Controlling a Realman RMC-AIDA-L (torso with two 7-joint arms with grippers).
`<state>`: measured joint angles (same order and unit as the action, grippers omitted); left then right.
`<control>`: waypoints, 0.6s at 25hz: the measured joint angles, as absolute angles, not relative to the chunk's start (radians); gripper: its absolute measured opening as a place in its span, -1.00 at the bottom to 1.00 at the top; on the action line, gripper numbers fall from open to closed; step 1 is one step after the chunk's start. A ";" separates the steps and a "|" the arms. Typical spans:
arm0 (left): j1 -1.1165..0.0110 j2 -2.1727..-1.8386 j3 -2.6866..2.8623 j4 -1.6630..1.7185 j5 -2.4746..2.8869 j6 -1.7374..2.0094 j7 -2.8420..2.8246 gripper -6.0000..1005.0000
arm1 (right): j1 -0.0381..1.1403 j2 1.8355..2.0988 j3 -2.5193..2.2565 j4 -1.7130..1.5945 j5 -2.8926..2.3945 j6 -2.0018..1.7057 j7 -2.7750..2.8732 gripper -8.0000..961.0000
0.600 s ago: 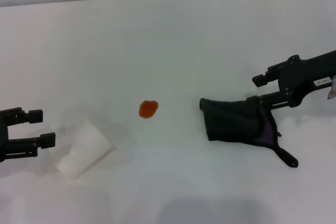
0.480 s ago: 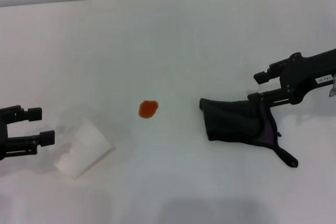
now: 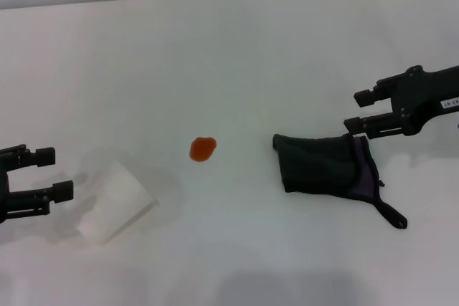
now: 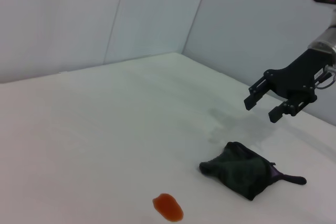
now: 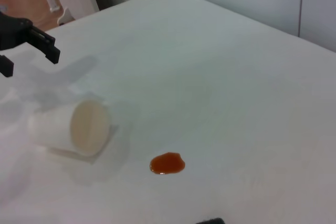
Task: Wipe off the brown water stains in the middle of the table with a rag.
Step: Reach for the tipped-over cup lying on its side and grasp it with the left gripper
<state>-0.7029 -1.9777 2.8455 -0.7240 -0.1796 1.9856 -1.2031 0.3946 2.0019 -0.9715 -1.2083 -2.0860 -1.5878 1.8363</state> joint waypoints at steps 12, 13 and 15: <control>-0.705 -1.979 2.846 -0.733 -0.165 1.992 -1.223 0.65 | 0.380 2.006 -0.976 -1.218 -2.075 -1.589 1.835 0.20; -0.713 -1.974 2.847 -0.740 -0.143 1.993 -1.240 0.65 | 0.380 2.007 -0.977 -1.218 -2.075 -1.589 1.835 0.20; -0.733 -1.967 2.847 -0.759 -0.102 1.994 -1.272 0.65 | 0.382 2.007 -0.978 -1.218 -2.075 -1.589 1.835 0.20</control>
